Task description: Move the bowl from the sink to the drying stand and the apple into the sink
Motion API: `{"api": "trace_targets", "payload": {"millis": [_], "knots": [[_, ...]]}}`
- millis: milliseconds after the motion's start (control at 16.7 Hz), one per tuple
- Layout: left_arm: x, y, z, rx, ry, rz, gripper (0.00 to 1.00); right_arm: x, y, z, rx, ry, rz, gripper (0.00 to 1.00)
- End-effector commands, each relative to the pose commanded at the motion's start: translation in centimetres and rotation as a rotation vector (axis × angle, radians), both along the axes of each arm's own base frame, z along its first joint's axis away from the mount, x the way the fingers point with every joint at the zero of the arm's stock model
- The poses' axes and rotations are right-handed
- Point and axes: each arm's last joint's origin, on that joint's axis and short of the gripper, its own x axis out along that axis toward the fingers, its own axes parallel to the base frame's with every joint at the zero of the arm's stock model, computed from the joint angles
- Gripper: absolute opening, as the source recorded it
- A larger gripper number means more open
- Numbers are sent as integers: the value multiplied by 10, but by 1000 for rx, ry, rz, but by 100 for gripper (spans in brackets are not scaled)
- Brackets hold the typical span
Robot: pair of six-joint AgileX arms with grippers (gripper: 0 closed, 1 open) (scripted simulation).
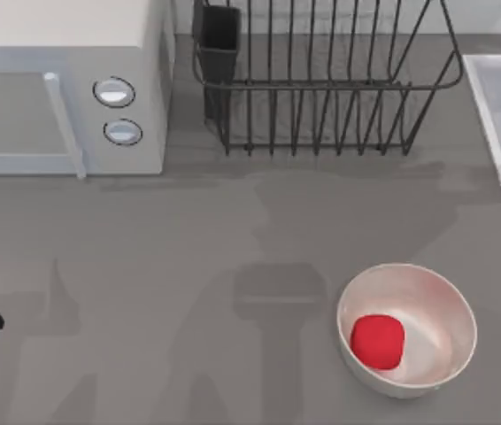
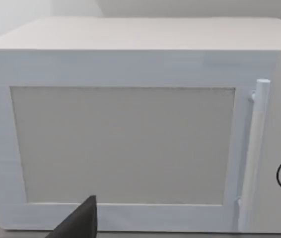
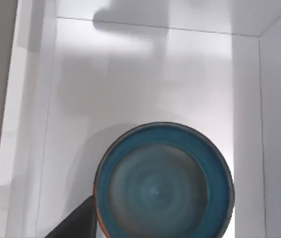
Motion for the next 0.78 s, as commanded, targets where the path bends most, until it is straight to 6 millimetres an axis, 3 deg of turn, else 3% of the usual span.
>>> {"api": "trace_targets", "payload": {"millis": [120,300,540,780], "knots": [[0,0,0,0,0,0,100,20,-12,10,-23,-24,-3,100],[0,0,0,0,0,0,100,51,-34,-5,-39,35,-16,100],[0,0,0,0,0,0,100,75,-67,-61,4,246,-41,100],[0,0,0,0,0,0,100,77,-91,-122,94,467,-63,100]]}}
